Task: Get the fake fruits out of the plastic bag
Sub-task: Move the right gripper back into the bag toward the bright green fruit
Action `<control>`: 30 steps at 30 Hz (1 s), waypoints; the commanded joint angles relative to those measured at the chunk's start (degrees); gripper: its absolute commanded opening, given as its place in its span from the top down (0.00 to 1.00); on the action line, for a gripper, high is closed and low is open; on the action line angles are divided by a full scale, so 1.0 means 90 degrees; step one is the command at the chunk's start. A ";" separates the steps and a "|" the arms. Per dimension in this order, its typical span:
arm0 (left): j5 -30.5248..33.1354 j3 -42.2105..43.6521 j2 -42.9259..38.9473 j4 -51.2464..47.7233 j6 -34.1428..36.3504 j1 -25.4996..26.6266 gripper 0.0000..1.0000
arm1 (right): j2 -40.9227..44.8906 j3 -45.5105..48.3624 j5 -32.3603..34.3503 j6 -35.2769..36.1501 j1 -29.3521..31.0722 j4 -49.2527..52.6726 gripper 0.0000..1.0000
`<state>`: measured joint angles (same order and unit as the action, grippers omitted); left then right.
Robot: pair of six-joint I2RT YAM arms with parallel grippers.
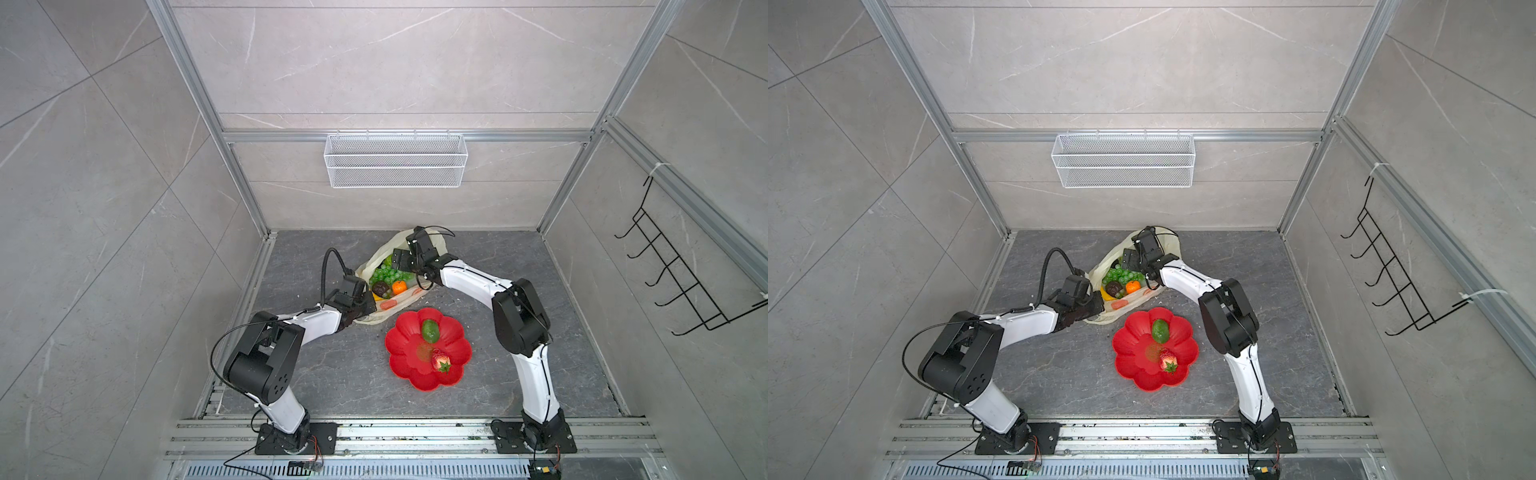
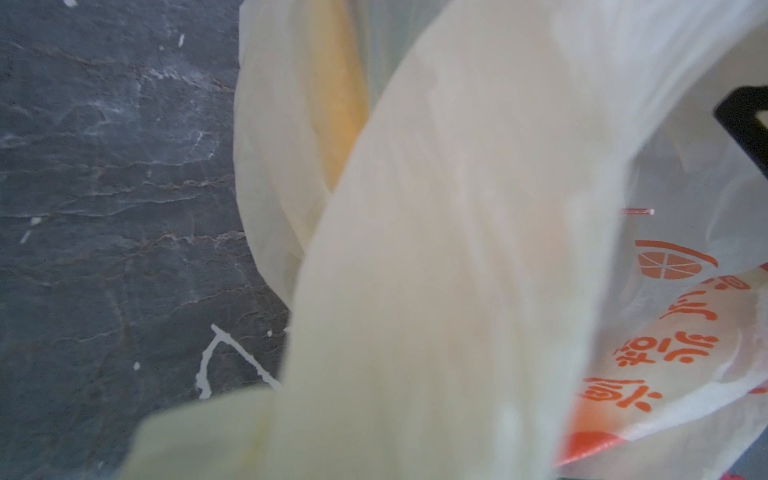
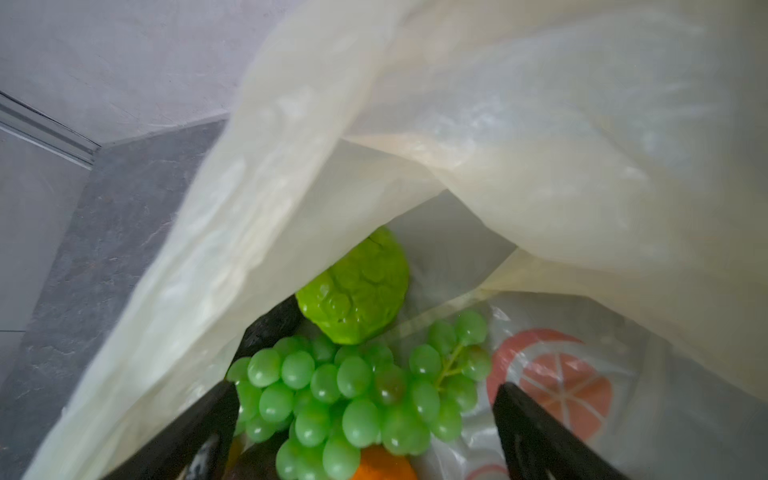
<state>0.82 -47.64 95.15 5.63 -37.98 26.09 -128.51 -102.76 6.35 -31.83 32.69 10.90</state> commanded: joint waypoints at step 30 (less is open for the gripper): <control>-0.0235 -0.0018 -0.0065 0.0146 -0.0028 -0.0026 0.98 | -0.2748 -0.3938 -0.0499 0.0403 -0.0097 0.1974 0.15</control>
<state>-0.64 -47.64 95.15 6.07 -37.98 26.09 -153.40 -137.27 1.89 -28.49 31.48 25.98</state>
